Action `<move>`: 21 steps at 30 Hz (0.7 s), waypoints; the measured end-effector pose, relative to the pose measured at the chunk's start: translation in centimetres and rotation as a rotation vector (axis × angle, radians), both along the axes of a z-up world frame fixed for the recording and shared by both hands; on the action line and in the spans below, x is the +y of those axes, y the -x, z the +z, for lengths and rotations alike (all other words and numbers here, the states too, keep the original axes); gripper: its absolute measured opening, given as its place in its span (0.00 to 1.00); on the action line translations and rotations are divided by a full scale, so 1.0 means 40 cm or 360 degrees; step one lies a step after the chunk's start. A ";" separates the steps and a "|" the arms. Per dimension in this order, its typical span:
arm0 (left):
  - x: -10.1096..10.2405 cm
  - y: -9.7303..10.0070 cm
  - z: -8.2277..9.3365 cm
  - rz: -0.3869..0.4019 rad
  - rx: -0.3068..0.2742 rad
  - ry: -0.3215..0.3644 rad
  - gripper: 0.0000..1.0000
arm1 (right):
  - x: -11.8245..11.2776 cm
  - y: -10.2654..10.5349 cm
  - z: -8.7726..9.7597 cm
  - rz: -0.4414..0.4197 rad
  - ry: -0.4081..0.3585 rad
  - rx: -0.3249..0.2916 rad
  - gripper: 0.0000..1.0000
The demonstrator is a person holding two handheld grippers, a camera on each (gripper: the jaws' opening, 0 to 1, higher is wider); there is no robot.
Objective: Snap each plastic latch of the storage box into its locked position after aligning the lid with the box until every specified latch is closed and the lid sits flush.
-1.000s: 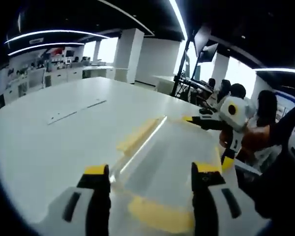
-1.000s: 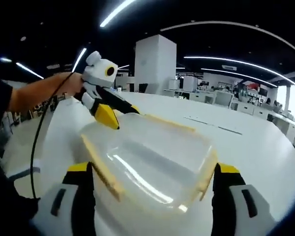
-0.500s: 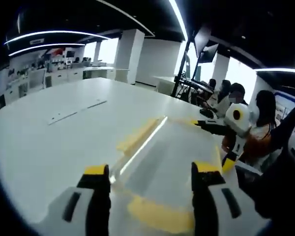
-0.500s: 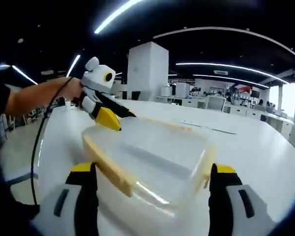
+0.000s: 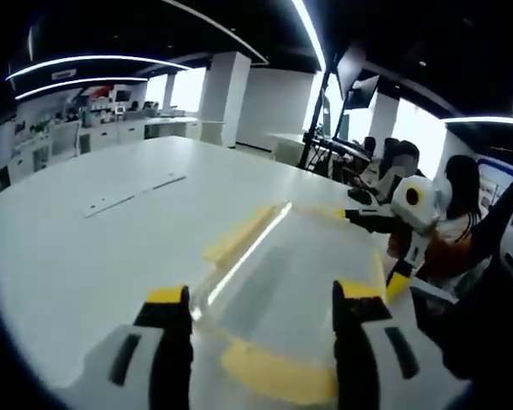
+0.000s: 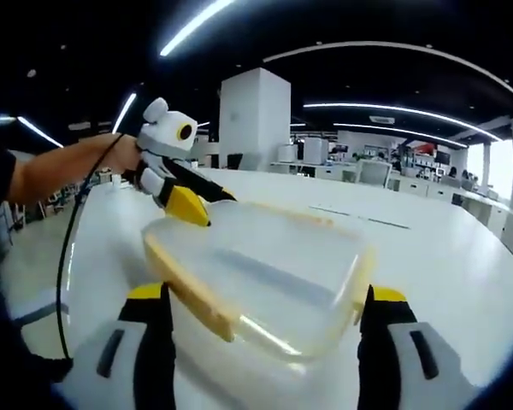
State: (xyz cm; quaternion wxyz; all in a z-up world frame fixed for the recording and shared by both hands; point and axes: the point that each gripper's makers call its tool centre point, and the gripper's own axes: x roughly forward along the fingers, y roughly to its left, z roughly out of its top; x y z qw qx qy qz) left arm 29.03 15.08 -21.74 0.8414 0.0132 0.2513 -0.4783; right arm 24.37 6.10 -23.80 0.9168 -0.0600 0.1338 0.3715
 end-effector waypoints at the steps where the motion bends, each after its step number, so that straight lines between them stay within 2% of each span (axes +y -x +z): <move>1: 0.000 0.000 0.000 0.0001 0.0001 0.0000 0.65 | 0.001 0.002 0.001 -0.0003 -0.0002 0.0004 0.87; 10: -0.001 -0.002 -0.003 -0.0003 0.0010 -0.0009 0.65 | 0.005 0.007 0.002 -0.0008 -0.0006 0.0025 0.85; 12: 0.001 -0.006 -0.002 0.0004 0.0010 -0.0007 0.65 | 0.005 0.006 0.007 0.0008 0.0026 0.0035 0.83; 13: 0.002 -0.006 0.002 -0.0004 0.0002 -0.0008 0.65 | 0.013 -0.002 0.014 -0.0002 -0.0024 0.0058 0.83; 16: 0.005 -0.004 0.008 -0.0002 -0.0004 -0.0004 0.65 | 0.010 0.019 0.009 0.0013 -0.0003 0.0036 0.84; 18: 0.007 0.000 0.011 0.0004 -0.0009 0.0010 0.65 | 0.006 0.002 -0.003 0.0006 0.0003 0.0044 0.86; 21: 0.006 0.000 0.016 -0.0001 0.0004 -0.0005 0.66 | 0.009 0.007 -0.003 0.0026 -0.0015 0.0027 0.88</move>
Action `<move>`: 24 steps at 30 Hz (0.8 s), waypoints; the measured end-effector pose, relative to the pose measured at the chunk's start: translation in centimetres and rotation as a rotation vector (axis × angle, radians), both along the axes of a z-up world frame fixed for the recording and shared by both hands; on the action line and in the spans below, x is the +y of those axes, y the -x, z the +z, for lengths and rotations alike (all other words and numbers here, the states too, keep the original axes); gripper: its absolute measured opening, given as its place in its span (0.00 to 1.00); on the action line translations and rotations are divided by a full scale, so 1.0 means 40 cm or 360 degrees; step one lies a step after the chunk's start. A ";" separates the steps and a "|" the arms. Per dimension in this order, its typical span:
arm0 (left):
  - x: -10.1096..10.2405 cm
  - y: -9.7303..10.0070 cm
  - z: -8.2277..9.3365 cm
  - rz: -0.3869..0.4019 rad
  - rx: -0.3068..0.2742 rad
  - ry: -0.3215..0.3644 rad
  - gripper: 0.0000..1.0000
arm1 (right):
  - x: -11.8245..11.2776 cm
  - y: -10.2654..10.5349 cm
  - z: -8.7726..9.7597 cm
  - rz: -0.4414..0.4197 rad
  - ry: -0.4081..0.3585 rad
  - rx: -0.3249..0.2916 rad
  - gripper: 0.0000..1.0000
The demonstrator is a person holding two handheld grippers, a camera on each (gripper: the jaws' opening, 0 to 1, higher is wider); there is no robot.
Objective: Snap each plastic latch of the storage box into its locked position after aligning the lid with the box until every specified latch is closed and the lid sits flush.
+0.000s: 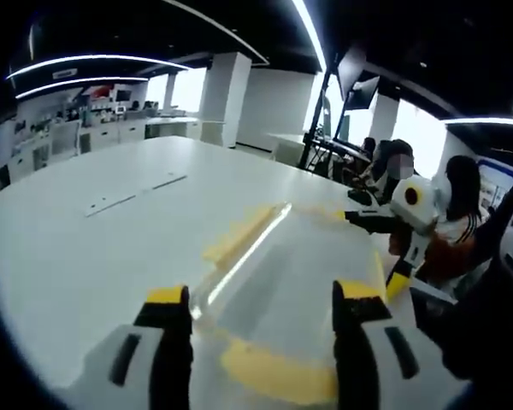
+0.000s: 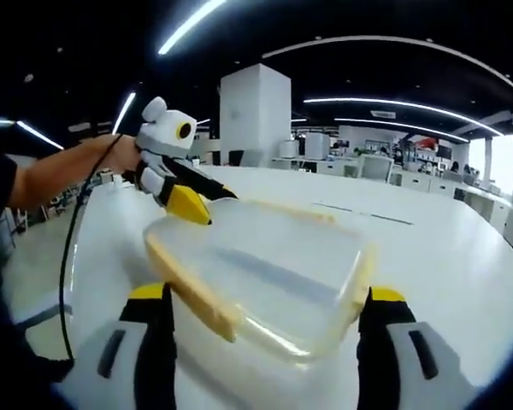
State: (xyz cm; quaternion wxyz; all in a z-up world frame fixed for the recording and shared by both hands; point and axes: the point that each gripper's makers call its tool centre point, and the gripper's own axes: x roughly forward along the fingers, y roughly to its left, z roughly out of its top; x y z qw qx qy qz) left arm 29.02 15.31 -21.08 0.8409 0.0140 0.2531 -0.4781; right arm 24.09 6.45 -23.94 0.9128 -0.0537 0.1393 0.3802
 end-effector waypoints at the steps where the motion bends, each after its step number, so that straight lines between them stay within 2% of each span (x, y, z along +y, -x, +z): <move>1: -0.001 0.000 -0.001 0.0000 0.0005 -0.0004 0.66 | -0.001 -0.001 -0.001 0.0000 -0.0012 -0.0014 0.89; 2: 0.000 0.001 -0.001 0.0000 0.0007 -0.0004 0.66 | -0.001 0.012 0.017 0.0004 -0.0013 -0.0090 0.89; 3: 0.000 0.001 -0.002 0.0002 0.0009 -0.0001 0.66 | -0.001 0.022 0.020 0.0006 -0.0022 -0.0099 0.90; 4: 0.001 0.002 -0.002 0.0003 0.0009 0.0001 0.66 | 0.000 0.017 0.012 0.0008 -0.0032 -0.0063 0.90; 8: 0.002 0.002 -0.002 -0.0004 0.0002 0.0018 0.66 | 0.000 0.008 0.004 0.0013 -0.0040 -0.0028 0.91; 11: 0.000 0.004 -0.003 -0.0011 0.0004 0.0019 0.66 | -0.007 -0.003 0.007 0.0020 -0.0045 -0.0024 0.90; 24: 0.001 0.002 -0.010 -0.0004 -0.0034 0.0025 0.65 | 0.000 0.016 0.008 0.0017 -0.0055 -0.0064 0.84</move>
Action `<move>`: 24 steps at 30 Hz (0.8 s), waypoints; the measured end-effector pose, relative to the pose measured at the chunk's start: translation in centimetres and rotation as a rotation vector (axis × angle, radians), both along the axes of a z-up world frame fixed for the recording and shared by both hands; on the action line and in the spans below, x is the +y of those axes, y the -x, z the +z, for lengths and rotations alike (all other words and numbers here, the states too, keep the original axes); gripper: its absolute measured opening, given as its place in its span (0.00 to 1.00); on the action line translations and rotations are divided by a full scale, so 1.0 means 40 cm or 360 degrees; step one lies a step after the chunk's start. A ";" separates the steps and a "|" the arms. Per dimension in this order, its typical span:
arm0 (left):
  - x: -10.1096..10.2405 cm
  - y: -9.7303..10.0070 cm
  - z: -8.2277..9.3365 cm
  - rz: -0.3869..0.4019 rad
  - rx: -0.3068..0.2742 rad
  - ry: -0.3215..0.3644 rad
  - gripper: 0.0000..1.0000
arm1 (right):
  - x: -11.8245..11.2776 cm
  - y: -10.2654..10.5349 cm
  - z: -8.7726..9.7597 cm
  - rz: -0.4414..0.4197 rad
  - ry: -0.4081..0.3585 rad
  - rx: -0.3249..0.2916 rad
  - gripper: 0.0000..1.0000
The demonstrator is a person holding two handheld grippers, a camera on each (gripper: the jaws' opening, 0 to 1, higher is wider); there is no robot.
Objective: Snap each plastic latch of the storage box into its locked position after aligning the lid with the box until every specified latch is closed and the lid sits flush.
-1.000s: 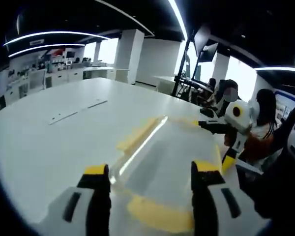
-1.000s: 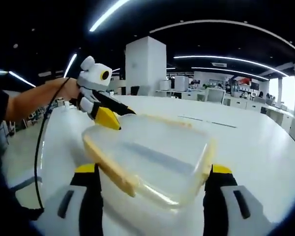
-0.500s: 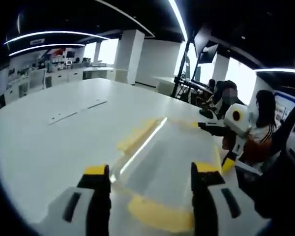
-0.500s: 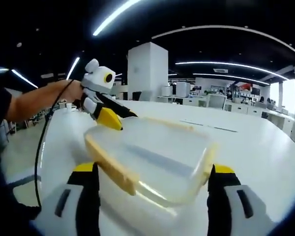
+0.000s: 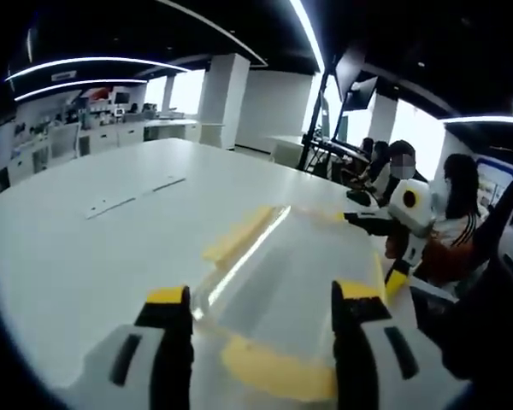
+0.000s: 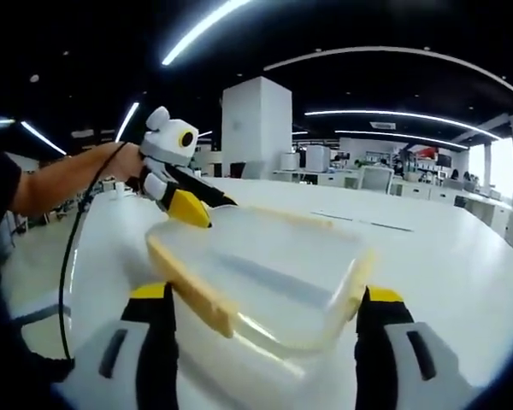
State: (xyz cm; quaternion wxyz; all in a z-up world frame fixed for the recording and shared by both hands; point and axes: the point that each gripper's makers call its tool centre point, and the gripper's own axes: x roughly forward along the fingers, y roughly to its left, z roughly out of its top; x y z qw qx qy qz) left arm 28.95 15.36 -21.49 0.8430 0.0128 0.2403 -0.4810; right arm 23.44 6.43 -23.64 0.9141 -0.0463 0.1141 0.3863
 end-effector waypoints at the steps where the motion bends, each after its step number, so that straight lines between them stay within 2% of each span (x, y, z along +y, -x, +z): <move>1: 0.001 -0.002 -0.001 0.0007 -0.0010 0.0010 0.65 | 0.000 -0.001 -0.001 -0.0001 0.0001 -0.0002 0.83; 12: 0.005 -0.003 -0.004 0.0029 -0.0018 0.0026 0.64 | -0.004 -0.009 0.004 -0.0017 -0.0020 -0.0038 0.80; 13: 0.004 -0.001 -0.002 0.0033 -0.0022 0.0037 0.64 | 0.001 -0.008 -0.004 0.0016 0.0035 -0.0066 0.80; 14: 0.004 0.002 0.001 0.0037 -0.0027 0.0049 0.64 | 0.005 -0.008 -0.012 0.0050 0.0089 -0.0094 0.74; 15: 0.003 0.004 0.003 0.0041 -0.0031 0.0061 0.64 | 0.010 -0.007 -0.020 0.0083 0.0143 -0.0121 0.74; 16: 0.005 0.002 0.007 0.0042 -0.0045 0.0064 0.64 | 0.008 -0.005 -0.027 -0.0053 0.0036 -0.0026 0.74; 17: 0.009 0.004 0.010 0.0045 -0.0039 0.0063 0.64 | 0.017 -0.002 -0.025 -0.0008 0.0065 -0.0066 0.75; 18: 0.011 0.006 0.012 0.0045 -0.0043 0.0065 0.64 | -0.001 0.003 -0.011 -0.0009 0.0070 -0.0063 0.76; 21: 0.013 0.007 0.017 0.0047 -0.0045 0.0076 0.64 | -0.006 0.007 -0.013 0.0002 0.0072 -0.0061 0.77; 24: 0.013 0.008 0.019 0.0032 -0.0029 0.0050 0.64 | -0.021 -0.016 -0.009 -0.0027 0.0048 -0.0040 0.79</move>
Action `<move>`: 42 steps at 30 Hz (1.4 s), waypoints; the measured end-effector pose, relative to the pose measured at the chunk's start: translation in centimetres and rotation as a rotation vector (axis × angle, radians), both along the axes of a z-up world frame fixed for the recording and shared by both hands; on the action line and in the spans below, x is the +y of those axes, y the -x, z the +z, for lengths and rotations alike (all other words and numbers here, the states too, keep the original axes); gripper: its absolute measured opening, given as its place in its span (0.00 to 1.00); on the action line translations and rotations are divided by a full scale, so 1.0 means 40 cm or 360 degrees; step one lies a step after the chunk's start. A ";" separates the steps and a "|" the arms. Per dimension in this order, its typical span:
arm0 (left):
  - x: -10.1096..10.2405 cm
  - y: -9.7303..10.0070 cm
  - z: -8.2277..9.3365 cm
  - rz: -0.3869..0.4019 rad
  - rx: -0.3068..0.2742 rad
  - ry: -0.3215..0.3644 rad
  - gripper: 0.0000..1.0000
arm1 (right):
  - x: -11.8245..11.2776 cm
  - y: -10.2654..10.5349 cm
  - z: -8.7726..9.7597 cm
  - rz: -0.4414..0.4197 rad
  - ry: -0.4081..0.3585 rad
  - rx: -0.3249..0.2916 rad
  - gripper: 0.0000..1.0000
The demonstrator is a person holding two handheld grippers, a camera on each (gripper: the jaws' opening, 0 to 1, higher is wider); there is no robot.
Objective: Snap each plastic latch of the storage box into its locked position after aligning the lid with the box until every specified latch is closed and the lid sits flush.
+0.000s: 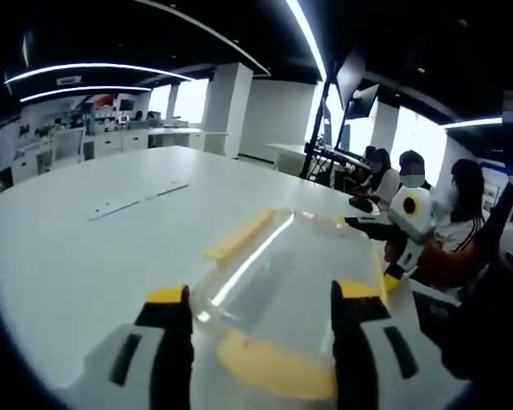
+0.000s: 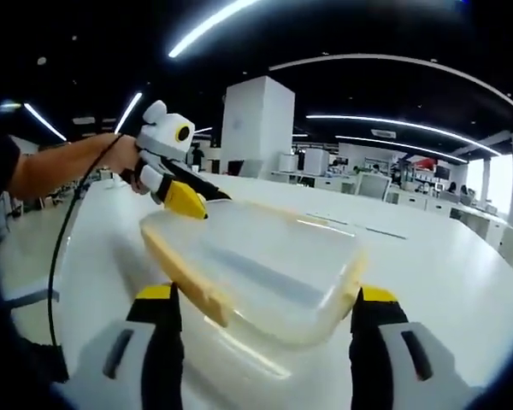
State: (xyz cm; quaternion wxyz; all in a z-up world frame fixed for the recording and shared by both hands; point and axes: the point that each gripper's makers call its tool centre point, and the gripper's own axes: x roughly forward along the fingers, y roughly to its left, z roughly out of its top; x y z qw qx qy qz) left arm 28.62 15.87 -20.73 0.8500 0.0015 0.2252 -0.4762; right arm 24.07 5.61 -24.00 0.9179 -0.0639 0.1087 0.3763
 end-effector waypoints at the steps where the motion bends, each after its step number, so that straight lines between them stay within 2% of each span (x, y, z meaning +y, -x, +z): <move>1: -0.001 -0.001 -0.001 -0.0002 0.0001 -0.0004 0.64 | -0.002 -0.004 0.000 0.0002 -0.0002 0.0004 0.80; 2: 0.003 0.002 -0.001 0.0000 0.0005 -0.0003 0.64 | 0.000 0.001 0.008 0.0005 0.0026 -0.0067 0.81; 9: -0.001 -0.003 -0.003 0.0012 0.0009 0.0011 0.65 | -0.006 0.016 0.002 0.0071 0.0056 -0.0091 0.80; 10: 0.001 -0.002 -0.002 0.0017 0.0002 0.0019 0.62 | -0.007 0.016 0.001 0.0075 0.0061 -0.0096 0.79; 11: 0.007 -0.019 0.007 0.0085 -0.0039 0.0064 0.58 | -0.010 0.020 0.005 0.0098 0.0054 -0.0115 0.78; 12: 0.015 -0.021 0.009 0.0097 -0.0050 0.0077 0.55 | -0.010 0.021 0.008 0.0114 0.0060 -0.0142 0.78; 13: 0.020 -0.019 0.006 0.0092 -0.0058 0.0081 0.52 | -0.015 0.021 0.013 0.0133 0.0079 -0.0176 0.78; 16: 0.026 -0.017 0.012 0.0070 -0.0135 0.0091 0.48 | -0.025 0.009 0.019 0.0169 0.0092 -0.0175 0.78; 18: 0.027 -0.020 0.026 0.0025 -0.0254 0.0094 0.45 | -0.029 0.006 0.028 0.0198 0.0100 -0.0197 0.79; 19: 0.035 -0.026 0.026 0.0054 -0.0256 0.0100 0.40 | -0.030 0.005 0.036 0.0217 0.0096 -0.0222 0.79; 20: 0.029 -0.023 0.047 0.0051 -0.0247 0.0209 0.38 | -0.030 0.008 0.041 0.0226 0.0090 -0.0231 0.80; 21: 0.029 -0.022 0.053 0.0054 -0.0244 0.0238 0.38 | -0.031 0.007 0.046 0.0236 0.0082 -0.0244 0.82; 22: 0.031 -0.023 0.077 0.0074 -0.0252 0.0337 0.40 | -0.032 0.010 0.050 0.0248 0.0079 -0.0247 0.85; 23: 0.036 -0.026 0.087 0.0087 -0.0275 0.0350 0.42 | -0.030 0.014 0.047 0.0285 0.0098 -0.0243 0.87; 25: 0.039 -0.021 0.094 0.0084 -0.0314 0.0311 0.45 | -0.030 0.017 0.043 0.0334 0.0166 -0.0276 0.90; 26: 0.038 -0.015 0.095 0.0076 -0.0324 0.0286 0.45 | -0.039 0.005 0.044 0.0369 0.0243 -0.0327 0.90; 27: 0.036 -0.011 0.096 0.0071 -0.0328 0.0281 0.45 | -0.043 0.003 0.042 0.0397 0.0315 -0.0363 0.91; 29: 0.034 0.001 0.101 0.0063 -0.0336 0.0282 0.45 | -0.046 0.003 0.040 0.0434 0.0382 -0.0390 0.92; 31: 0.038 0.009 0.099 0.0073 -0.0414 0.0217 0.46 | -0.048 0.006 0.039 0.0546 0.0502 -0.0430 0.93; 34: 0.042 0.026 0.079 0.0087 -0.0454 0.0150 0.54 | -0.038 0.030 0.040 0.0735 0.0628 -0.0512 0.95; 36: 0.044 0.048 0.070 0.0081 -0.0448 0.0156 0.54 | -0.044 0.030 0.045 0.0831 0.0739 -0.0553 0.96; 37: 0.044 0.054 0.070 0.0084 -0.0450 0.0158 0.54 | -0.045 0.027 0.048 0.0850 0.0765 -0.0565 0.96; 42: 0.060 0.087 0.064 0.0133 -0.0503 0.0092 0.54 | -0.045 0.027 0.050 0.1121 0.0906 -0.0584 0.96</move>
